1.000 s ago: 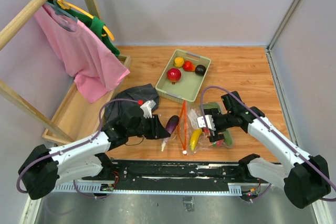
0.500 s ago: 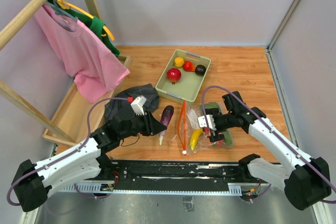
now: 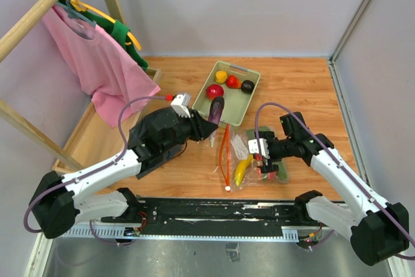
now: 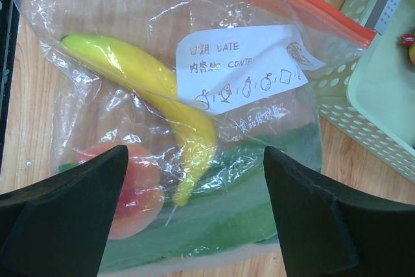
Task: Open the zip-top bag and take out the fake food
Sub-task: Place the fake vegetable in the bin.
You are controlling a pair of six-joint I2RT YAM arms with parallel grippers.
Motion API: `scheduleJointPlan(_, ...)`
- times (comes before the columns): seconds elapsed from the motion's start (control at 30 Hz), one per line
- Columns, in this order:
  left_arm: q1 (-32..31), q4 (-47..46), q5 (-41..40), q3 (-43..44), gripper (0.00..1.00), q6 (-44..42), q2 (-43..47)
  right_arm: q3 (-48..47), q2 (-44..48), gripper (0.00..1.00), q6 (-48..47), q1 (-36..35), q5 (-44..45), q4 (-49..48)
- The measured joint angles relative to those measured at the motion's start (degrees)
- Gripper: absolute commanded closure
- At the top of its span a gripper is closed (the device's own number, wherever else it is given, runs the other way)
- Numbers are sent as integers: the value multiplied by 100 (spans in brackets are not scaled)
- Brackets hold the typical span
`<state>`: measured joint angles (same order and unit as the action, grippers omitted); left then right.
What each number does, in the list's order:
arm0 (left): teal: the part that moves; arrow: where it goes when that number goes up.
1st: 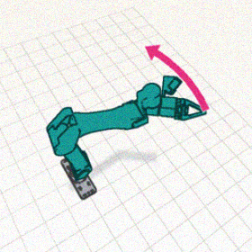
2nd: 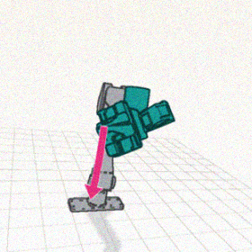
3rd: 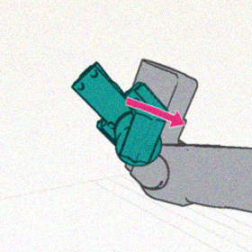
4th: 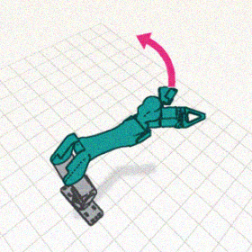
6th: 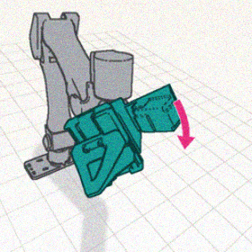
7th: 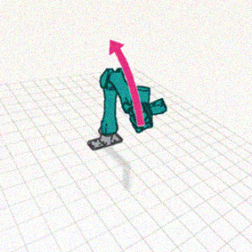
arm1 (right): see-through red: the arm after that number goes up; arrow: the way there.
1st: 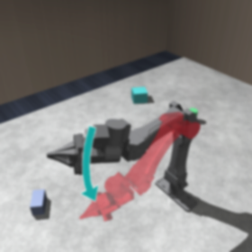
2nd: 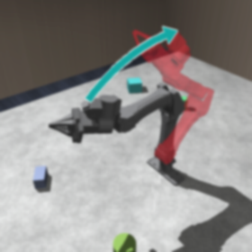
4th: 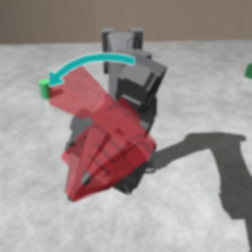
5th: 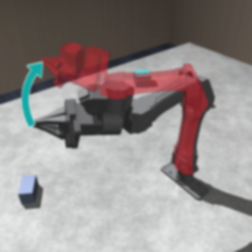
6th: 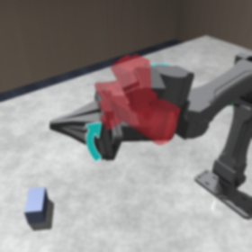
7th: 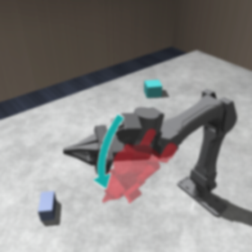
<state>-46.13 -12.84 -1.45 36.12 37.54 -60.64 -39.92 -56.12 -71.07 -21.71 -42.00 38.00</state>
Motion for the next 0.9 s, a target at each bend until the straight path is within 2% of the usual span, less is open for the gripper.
scheduleJointPlan(0.43, 396, -953, -199, 1606, 91, -570, -2334, -107, 15, 12, 492, 0, 232, -55)
scheduleJointPlan(0.9, 396, -1019, -1217, 3390, 97, -831, -4513, -258, 20, 10, 1023, 15, 673, -221)
